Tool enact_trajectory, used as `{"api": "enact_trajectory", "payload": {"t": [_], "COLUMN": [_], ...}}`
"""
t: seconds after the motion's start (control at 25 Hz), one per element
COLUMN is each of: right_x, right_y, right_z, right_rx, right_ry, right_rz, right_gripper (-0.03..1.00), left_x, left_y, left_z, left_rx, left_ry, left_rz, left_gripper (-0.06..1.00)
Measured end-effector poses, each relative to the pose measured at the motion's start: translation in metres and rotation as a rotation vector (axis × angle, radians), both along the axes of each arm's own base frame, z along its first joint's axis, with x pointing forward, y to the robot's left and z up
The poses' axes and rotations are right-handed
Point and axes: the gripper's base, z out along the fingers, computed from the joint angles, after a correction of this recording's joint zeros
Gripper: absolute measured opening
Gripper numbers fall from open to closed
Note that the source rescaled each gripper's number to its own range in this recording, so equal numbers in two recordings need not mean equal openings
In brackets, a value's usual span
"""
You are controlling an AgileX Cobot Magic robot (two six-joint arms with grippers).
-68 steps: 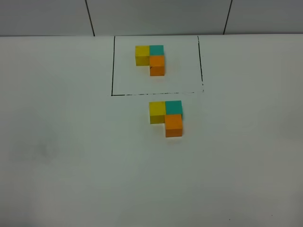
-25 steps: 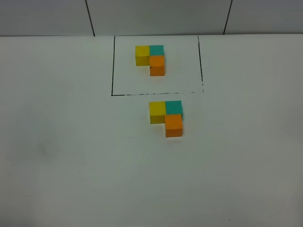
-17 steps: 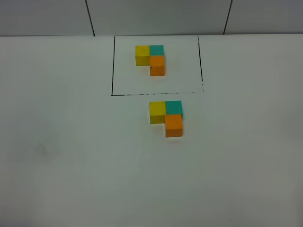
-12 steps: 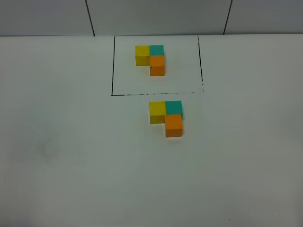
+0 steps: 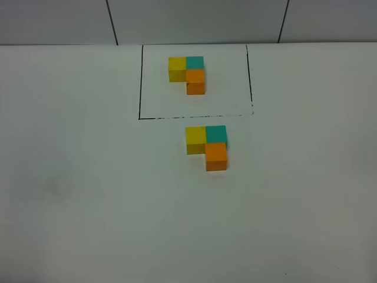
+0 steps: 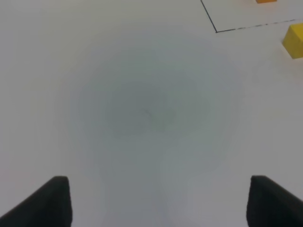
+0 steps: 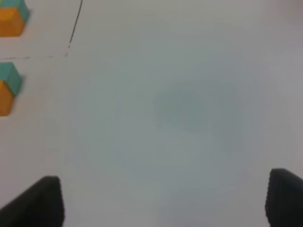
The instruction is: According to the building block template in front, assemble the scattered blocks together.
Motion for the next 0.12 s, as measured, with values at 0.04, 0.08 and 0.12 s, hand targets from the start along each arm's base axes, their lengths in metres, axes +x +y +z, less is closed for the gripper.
{"api": "enact_trajectory", "payload": {"t": [0.04,0.08,0.12], "right_x": [0.0,0.0,0.0], "right_y": [0.0,0.0,0.0], "right_z": [0.0,0.0,0.0], "right_rx": [0.0,0.0,0.0], "right_ry": [0.0,0.0,0.0], "right_rz": [0.0,0.0,0.0], "right_gripper": [0.73,0.73,0.73], "left_x": [0.0,0.0,0.0], "left_y": [0.0,0.0,0.0], "left_z": [0.0,0.0,0.0], "left_rx": [0.001,0.001,0.001], "left_ry": [0.0,0.0,0.0], "left_rz": [-0.001,-0.001,-0.001], "left_gripper": [0.75,0.75,0.75]}}
